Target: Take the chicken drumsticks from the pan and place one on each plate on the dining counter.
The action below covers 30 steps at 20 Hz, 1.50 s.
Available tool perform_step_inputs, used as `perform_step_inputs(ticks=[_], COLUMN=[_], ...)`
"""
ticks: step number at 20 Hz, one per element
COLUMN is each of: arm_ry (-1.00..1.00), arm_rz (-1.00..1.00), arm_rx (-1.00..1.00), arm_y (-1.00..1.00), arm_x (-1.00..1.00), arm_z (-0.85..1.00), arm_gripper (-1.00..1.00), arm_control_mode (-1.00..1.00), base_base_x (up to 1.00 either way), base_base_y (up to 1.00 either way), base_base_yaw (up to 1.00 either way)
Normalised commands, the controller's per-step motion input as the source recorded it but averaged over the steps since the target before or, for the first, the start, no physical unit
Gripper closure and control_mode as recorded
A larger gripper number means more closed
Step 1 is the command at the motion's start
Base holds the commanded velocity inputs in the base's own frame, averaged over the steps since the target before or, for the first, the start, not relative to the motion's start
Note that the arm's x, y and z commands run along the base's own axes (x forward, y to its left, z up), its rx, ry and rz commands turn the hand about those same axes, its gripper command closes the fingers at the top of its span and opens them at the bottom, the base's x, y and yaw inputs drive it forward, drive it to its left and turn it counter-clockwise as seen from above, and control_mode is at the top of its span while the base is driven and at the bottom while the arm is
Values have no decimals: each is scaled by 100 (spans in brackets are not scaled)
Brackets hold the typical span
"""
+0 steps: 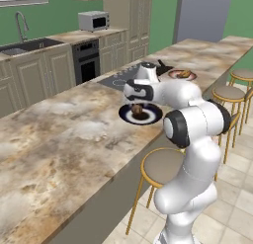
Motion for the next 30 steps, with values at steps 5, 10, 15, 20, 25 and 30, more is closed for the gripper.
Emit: perform_step_inputs(ticks=[5,10,15,20,25,30], arm_ry=[-40,-45,-26,6,18,16], arm_rz=[0,0,0,0,0,0], arm_rx=[15,11,1,-5,-13,-17], arm_y=[-29,-32,-11,6,27,28], arm_x=[-99,-100,-100,-100,-100,-100], arm_z=[100,100,70,-15,-78,-97], arm_gripper=[-100,-100,-100,-100,-100,-100], arm_control_mode=[-100,-100,-100,-100,-100,-100], base_base_x=[0,0,0,0,0,0], base_base_y=[0,0,0,0,0,0], base_base_yaw=[0,0,0,0,0,0])
